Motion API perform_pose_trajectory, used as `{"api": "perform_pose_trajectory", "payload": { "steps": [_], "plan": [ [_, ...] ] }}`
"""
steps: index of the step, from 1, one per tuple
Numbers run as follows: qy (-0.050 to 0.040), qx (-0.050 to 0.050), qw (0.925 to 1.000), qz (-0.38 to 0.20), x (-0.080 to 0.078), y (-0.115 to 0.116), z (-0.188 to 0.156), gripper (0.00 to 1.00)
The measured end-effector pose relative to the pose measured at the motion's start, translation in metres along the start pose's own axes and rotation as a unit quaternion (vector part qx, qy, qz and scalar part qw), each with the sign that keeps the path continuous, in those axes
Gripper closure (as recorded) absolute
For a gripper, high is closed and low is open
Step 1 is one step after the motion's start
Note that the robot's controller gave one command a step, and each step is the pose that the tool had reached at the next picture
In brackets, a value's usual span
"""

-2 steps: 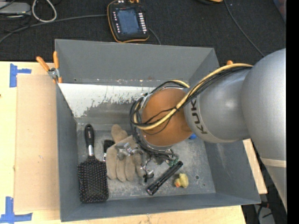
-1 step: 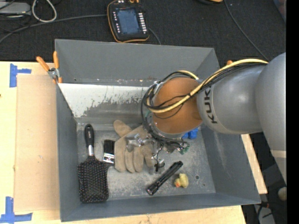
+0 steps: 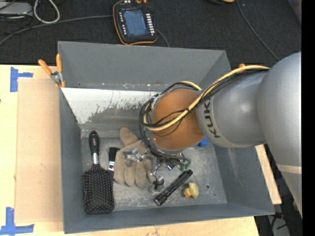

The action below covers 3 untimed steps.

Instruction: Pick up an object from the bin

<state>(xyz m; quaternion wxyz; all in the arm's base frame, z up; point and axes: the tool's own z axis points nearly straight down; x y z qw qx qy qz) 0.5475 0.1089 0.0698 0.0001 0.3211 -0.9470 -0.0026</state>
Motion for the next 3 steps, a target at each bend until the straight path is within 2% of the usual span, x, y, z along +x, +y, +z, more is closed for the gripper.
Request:
{"api": "perform_pose_trajectory", "payload": {
  "steps": [1, 2, 3],
  "plan": [
    [-0.0023, 0.003, 1.0, -0.005, 0.0, -0.033, -0.002, 1.0],
    [-0.0024, 0.003, 1.0, -0.005, 0.0, -0.033, -0.002, 1.0],
    [0.0019, 0.0, 1.0, -0.004, 0.003, -0.031, -0.026, 1.0]
  ]
}}
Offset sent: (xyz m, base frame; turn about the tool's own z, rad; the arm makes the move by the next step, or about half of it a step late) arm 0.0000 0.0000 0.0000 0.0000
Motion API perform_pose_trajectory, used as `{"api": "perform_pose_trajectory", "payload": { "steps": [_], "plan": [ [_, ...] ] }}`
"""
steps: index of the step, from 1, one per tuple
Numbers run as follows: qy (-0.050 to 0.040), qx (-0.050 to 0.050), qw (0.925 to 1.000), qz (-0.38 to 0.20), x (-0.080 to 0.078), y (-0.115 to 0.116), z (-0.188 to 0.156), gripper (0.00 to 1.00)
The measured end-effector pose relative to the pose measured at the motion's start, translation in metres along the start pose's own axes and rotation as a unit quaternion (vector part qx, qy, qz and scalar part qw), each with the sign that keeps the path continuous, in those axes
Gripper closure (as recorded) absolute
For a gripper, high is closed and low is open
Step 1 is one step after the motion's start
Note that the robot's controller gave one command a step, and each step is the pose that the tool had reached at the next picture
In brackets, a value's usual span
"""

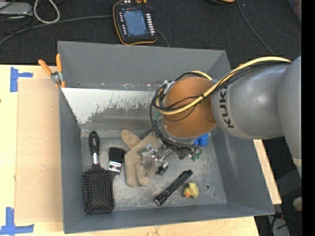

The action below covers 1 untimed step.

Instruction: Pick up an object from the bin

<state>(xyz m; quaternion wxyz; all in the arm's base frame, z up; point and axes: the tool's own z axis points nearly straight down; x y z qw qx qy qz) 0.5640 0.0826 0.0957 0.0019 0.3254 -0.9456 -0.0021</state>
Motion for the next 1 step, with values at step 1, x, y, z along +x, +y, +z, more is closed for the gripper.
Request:
{"api": "perform_pose_trajectory", "payload": {
  "steps": [1],
  "plan": [
    [-0.004, 0.002, 1.0, 0.001, -0.0025, -0.0006, -0.0349, 1.0]
  ]
}}
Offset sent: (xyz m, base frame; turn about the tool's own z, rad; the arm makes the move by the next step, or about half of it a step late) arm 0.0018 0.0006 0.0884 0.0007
